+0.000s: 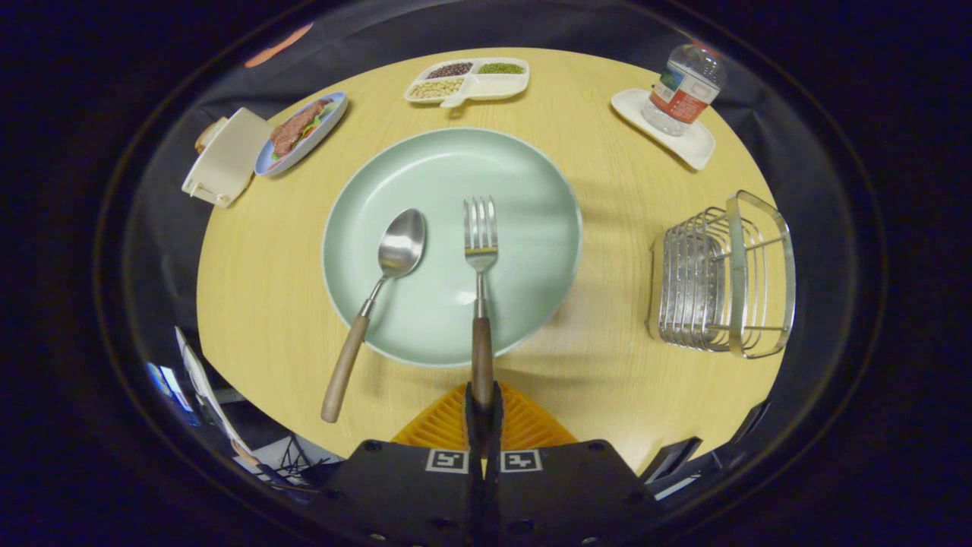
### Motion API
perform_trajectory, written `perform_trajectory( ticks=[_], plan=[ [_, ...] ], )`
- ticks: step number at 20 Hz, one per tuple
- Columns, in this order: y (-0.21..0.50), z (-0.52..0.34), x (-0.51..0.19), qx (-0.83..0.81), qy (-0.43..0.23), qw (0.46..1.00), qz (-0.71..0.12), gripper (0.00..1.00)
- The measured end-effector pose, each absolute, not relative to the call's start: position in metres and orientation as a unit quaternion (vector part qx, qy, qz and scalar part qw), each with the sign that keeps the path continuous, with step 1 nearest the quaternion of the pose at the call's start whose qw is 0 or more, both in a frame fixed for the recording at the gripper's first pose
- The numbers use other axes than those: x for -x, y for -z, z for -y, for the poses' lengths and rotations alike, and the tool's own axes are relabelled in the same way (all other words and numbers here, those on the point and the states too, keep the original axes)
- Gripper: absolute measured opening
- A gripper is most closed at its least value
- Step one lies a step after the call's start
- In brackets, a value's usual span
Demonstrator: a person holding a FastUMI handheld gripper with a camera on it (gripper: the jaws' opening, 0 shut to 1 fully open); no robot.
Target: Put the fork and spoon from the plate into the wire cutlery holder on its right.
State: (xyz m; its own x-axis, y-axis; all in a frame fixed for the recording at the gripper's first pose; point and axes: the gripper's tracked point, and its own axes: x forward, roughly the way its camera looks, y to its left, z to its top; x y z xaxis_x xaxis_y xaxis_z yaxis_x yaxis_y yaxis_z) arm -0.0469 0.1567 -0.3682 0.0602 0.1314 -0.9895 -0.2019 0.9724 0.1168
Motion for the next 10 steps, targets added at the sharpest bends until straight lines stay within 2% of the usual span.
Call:
perform_trajectory(
  ticks=[10],
  plan=[
    [0.277,-0.121,0.033,-0.020,-0.123,0.748,-0.652,0.00]
  ],
)
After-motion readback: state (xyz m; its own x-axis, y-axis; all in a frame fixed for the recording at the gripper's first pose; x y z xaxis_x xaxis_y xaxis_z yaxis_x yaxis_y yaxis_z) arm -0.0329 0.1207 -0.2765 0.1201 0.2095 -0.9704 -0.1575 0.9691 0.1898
